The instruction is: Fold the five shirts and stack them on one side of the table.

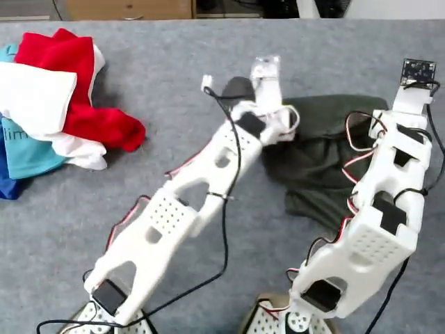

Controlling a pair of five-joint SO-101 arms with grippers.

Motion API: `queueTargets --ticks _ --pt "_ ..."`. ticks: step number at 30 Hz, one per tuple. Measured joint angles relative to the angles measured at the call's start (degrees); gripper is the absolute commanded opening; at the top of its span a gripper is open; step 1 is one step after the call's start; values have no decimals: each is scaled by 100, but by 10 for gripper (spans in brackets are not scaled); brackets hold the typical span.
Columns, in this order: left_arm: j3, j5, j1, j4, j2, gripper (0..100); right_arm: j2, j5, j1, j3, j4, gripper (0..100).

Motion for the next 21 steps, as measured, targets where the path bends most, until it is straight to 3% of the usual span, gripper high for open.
queueTargets --ticks 7,9,16,21 --pt "-1855 0 -26 1310 158 204 0 0 0 0 0 2" --pt "-2409 0 -281 1785 141 206 0 0 0 0 0 2" --pt "-2620 0 -1380 3121 -387 203 0 0 0 0 0 2" --pt "-2655 -1011 -1231 4642 -413 176 0 88 0 0 0 2"
